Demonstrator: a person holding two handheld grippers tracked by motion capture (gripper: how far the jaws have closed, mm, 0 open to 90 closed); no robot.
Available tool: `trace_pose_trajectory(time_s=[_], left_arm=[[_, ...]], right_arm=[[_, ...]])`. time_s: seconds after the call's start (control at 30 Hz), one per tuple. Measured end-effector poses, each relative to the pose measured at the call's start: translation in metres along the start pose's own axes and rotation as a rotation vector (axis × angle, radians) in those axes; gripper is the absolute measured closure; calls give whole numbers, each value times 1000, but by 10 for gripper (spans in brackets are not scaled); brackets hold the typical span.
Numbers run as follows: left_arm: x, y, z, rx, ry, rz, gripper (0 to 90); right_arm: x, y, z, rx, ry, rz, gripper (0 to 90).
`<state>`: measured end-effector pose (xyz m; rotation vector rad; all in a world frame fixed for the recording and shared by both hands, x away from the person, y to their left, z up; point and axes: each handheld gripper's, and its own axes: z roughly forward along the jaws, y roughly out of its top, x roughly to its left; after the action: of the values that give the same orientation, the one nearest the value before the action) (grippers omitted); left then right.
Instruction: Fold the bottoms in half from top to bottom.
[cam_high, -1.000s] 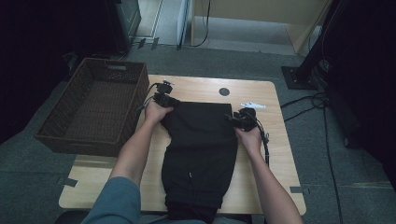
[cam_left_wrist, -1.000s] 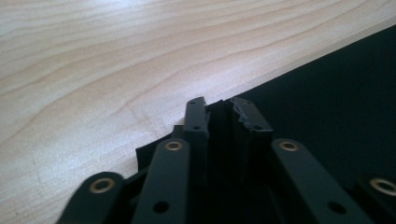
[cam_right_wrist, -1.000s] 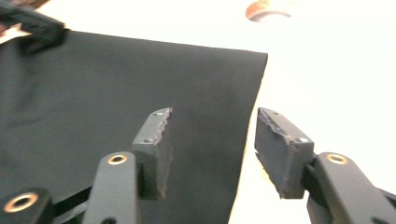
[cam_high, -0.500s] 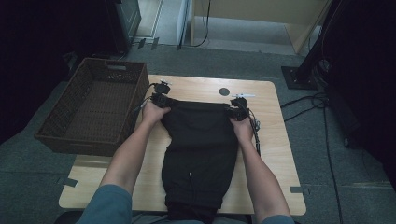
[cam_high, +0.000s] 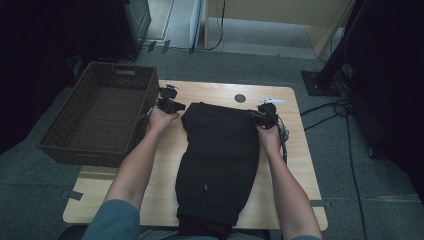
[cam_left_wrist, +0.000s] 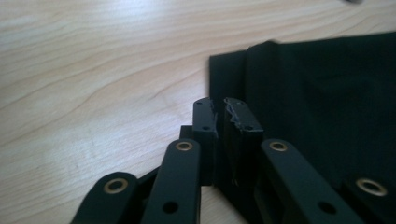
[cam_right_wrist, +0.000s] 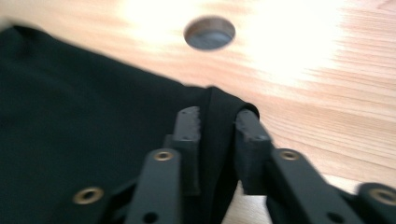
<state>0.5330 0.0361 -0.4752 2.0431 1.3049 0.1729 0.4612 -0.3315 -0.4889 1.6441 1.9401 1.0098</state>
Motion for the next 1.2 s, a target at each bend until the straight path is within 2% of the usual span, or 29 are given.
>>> trace_pose_trajectory(time_s=[0.03, 0.2, 0.23, 0.27, 0.33, 0.37, 0.43, 0.5, 0.57, 0.7, 0.8, 0.87, 0.93, 1.03, 1.13, 1.2], left_arm=[[-2, 1, 0, -10, -7, 0, 787], [-13, 2, -1, -16, -63, 46, 664], [-13, 2, -1, -16, -63, 46, 646], [-17, 2, -2, -11, -73, 62, 625], [-21, 2, -5, -21, -97, 72, 634], [-25, 1, -6, -24, -114, 89, 660], [-31, 0, -8, -21, -120, 119, 689], [-35, -3, -6, -10, -133, 123, 669], [-34, -8, -2, 6, -162, 99, 582], [-33, -24, 1, -1, -183, 99, 586], [-31, -34, 8, 33, -185, 99, 588], [-31, -40, 11, 44, -172, 112, 583], [-29, -44, 12, 30, -175, 105, 580], [-26, -47, 10, 20, -183, 87, 570], [-26, -50, 7, 14, -160, 109, 571], [-26, -51, 6, 11, -152, 102, 571]], right_arm=[[-1, 0, -2, -15, 25, 14, 644], [3, -1, -10, -30, 57, -38, 602], [3, -1, -10, -30, 57, -38, 602], [6, -4, -16, -24, 77, -53, 602], [9, -9, -19, -19, 89, -75, 608], [11, -11, -21, -14, 92, -77, 621], [14, -17, -23, -6, 106, -83, 642], [18, -25, -25, 8, 117, -88, 642], [22, -33, -26, 15, 118, -98, 601], [26, -47, -27, 35, 125, -111, 611], [26, -52, -23, 67, 115, -129, 611], [27, -53, -19, 63, 114, -131, 611], [29, -52, -16, 60, 113, -128, 621], [32, -50, -11, 55, 109, -148, 631], [37, -50, -5, 24, 97, -183, 630], [40, -49, -1, 8, 100, -193, 630]])
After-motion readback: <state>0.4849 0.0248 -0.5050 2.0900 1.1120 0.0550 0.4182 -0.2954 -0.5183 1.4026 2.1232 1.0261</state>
